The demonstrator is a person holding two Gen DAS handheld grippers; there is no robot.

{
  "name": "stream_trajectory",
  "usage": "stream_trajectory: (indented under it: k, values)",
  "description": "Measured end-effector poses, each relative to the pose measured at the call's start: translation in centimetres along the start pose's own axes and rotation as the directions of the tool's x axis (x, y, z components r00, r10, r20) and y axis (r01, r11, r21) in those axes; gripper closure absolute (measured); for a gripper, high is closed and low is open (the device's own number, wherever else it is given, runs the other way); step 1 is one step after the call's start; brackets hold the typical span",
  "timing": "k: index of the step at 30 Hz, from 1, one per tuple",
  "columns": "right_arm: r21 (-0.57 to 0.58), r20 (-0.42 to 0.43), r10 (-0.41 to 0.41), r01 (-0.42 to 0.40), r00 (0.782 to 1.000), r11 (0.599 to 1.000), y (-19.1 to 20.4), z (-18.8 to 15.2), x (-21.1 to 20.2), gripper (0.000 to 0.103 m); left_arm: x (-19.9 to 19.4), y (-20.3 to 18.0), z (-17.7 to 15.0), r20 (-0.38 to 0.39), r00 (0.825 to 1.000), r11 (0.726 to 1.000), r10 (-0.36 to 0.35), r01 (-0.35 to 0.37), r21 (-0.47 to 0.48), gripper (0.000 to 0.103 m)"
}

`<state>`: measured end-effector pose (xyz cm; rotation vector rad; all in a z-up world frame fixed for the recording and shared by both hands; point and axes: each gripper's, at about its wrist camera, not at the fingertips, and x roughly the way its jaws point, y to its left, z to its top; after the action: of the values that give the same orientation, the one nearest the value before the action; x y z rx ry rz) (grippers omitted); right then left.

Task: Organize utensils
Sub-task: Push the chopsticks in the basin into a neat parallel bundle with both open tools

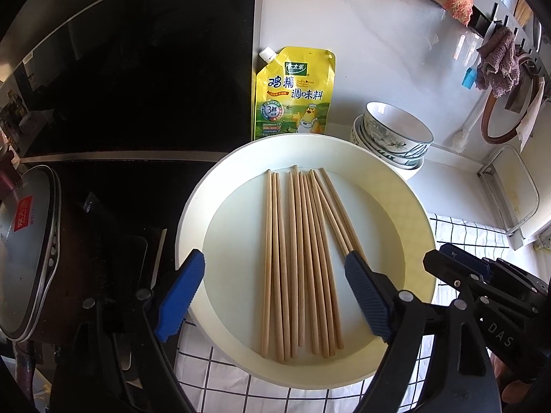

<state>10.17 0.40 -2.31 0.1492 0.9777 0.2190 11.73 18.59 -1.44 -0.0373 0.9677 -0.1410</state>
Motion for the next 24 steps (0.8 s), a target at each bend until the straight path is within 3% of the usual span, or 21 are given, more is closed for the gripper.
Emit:
stream_trajectory:
  k: [10, 13, 18, 24]
  values:
    - [-0.012, 0.004, -0.017, 0.017, 1.000, 1.000, 0.01, -0.01, -0.10, 0.068, -0.09, 0.25, 0.13, 0.007, 1.000, 1.000, 0.012, -0.012, -0.003, 0.015]
    - [-0.016, 0.007, -0.023, 0.023, 1.000, 1.000, 0.09, -0.05, -0.17, 0.062, -0.09, 0.34, 0.14, 0.009, 1.000, 1.000, 0.018, -0.018, -0.004, 0.015]
    - [-0.005, 0.034, -0.057, 0.057, 0.998, 0.998, -0.09, -0.07, -0.48, 0.042, -0.06, 0.63, 0.21, 0.014, 0.999, 0.999, 0.036, -0.036, -0.015, 0.009]
    - [0.002, 0.034, -0.073, 0.073, 0.997, 0.997, -0.33, 0.06, -0.47, 0.037, 0.06, 0.81, 0.31, 0.011, 0.998, 0.998, 0.054, -0.054, -0.019, 0.008]
